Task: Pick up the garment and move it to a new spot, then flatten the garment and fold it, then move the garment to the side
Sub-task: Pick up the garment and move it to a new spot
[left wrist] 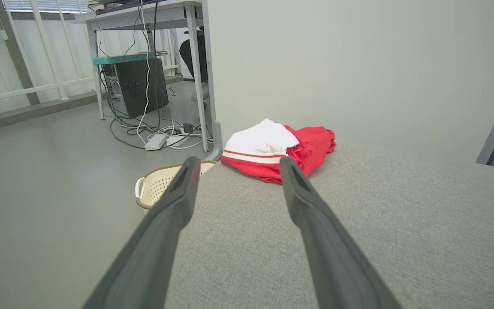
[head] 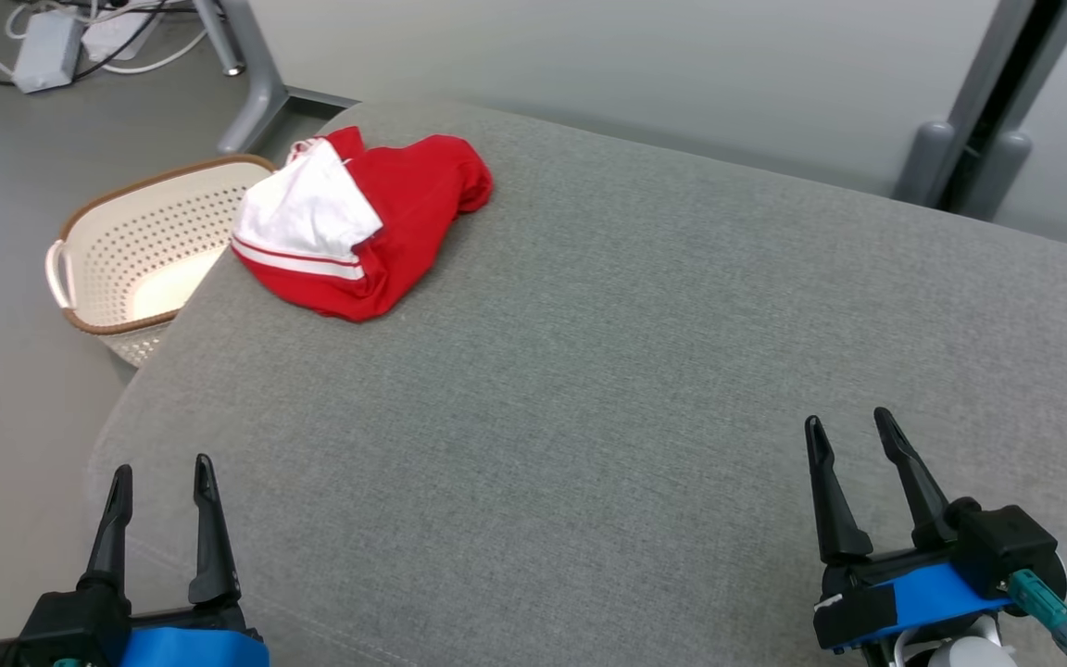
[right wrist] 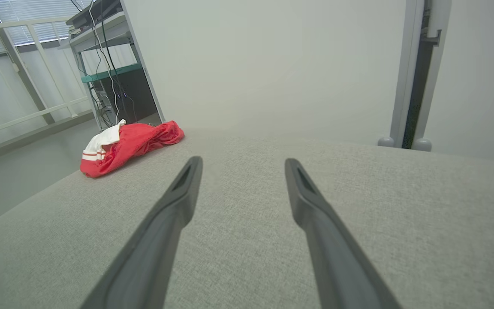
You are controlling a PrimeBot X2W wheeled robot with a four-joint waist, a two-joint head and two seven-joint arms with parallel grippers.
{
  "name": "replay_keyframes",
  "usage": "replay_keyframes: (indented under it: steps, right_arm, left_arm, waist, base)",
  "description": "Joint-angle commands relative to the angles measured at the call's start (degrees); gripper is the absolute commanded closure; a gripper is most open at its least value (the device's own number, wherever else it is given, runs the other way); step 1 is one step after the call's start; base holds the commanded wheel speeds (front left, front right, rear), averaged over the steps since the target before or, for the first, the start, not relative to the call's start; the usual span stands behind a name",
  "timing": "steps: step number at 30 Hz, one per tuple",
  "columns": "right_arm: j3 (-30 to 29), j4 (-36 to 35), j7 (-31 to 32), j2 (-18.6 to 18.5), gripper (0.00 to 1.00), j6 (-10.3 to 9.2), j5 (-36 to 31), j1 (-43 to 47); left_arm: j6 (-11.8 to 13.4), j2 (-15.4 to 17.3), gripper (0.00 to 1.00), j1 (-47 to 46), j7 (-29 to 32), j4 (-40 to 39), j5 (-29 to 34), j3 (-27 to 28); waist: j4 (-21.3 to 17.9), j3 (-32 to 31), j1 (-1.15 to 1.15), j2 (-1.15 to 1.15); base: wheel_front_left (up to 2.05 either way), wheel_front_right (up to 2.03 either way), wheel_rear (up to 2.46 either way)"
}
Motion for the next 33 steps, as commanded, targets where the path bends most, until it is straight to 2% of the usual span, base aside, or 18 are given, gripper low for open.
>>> replay_keyframes:
  steps: [1, 6, 10, 19, 27, 33]
  right_arm:
    - [0.11, 0.26, -0.29, -0.26, 0.0, -0.04, -0.24, -0.75]
    - [0.4, 0.24, -0.29, -0.53, 0.0, -0.04, -0.35, -1.03]
    - [-0.41, -0.31, -0.29, -1.3, 0.0, -0.04, -0.99, -1.86]
    - [-3.07, -4.95, 0.73, -4.22, 0.0, -0.04, -3.43, -5.69]
    - [-6.96, -12.36, 3.34, -7.4, 0.0, -0.04, -5.02, -8.5]
    - [-8.99, -16.64, 5.19, -8.95, 0.0, -0.04, -5.43, -8.94]
  left_arm:
    - [-0.01, 0.15, 0.0, 0.74, 0.04, -0.2, -0.15, 0.29]
    - [0.1, 0.16, 0.0, 0.18, 0.04, 0.03, -0.42, 0.7]
    - [-0.67, 0.17, 0.0, -3.71, 0.04, 0.4, -0.29, 1.2]
    - [-2.54, 2.56, 0.0, -20.92, 0.04, 4.39, 0.26, 5.35]
    - [-3.83, 7.01, 0.0, -37.59, 0.04, 13.85, -0.07, 8.58]
    - [-4.47, 9.64, 0.0, -45.18, 0.04, 23.99, -0.11, 9.99]
  waist:
    - [0.91, -0.09, 0.0, 0.0]
    - [0.58, 0.31, 0.0, 0.0]
    - [-0.62, 1.76, 0.0, 0.0]
    - [-5.85, 9.47, 0.0, 0.0]
    - [-10.75, 18.67, 0.0, 0.0]
    - [-12.96, 23.53, 0.0, 0.0]
  base:
    - [0.0, 0.0, 0.0]
    - [0.0, 0.0, 0.0]
    - [0.0, 0.0, 0.0]
    - [0.0, 0.0, 0.0]
    - [0.0, 0.0, 0.0]
    - [0.0, 0.0, 0.0]
